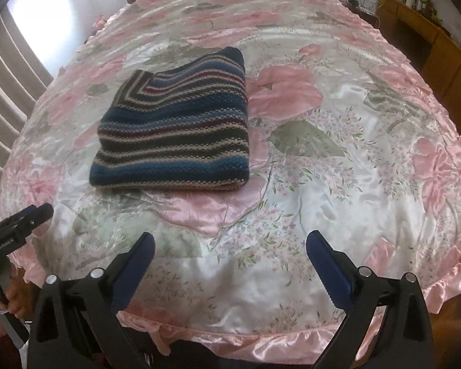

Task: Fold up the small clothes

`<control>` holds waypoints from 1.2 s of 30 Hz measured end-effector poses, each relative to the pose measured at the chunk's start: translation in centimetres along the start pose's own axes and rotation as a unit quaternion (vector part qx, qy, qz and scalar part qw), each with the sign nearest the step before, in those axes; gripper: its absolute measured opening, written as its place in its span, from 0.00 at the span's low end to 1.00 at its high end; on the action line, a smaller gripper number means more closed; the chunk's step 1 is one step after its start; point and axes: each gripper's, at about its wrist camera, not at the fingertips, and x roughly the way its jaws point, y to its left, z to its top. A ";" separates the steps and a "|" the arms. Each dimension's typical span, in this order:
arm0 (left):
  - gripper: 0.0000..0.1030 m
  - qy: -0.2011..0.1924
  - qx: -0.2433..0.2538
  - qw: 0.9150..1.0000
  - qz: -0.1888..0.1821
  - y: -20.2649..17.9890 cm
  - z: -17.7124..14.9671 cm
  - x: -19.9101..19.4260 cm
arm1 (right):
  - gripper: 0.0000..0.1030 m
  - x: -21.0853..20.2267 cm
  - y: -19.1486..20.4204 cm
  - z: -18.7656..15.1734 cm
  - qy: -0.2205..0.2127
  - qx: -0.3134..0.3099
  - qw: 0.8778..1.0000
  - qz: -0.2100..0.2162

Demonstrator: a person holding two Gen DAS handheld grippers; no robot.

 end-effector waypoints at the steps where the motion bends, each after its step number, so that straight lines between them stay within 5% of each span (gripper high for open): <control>1: 0.87 -0.001 0.001 1.000 0.003 -0.1 -0.1 -0.3 | 0.96 -0.3 0.2 -0.2 -0.001 -0.001 1.000 0.000; 36: 0.88 -0.069 0.047 0.996 0.034 -2.3 -2.0 -8.9 | 0.96 -6.7 3.7 -1.4 -0.045 -0.034 0.998 -0.013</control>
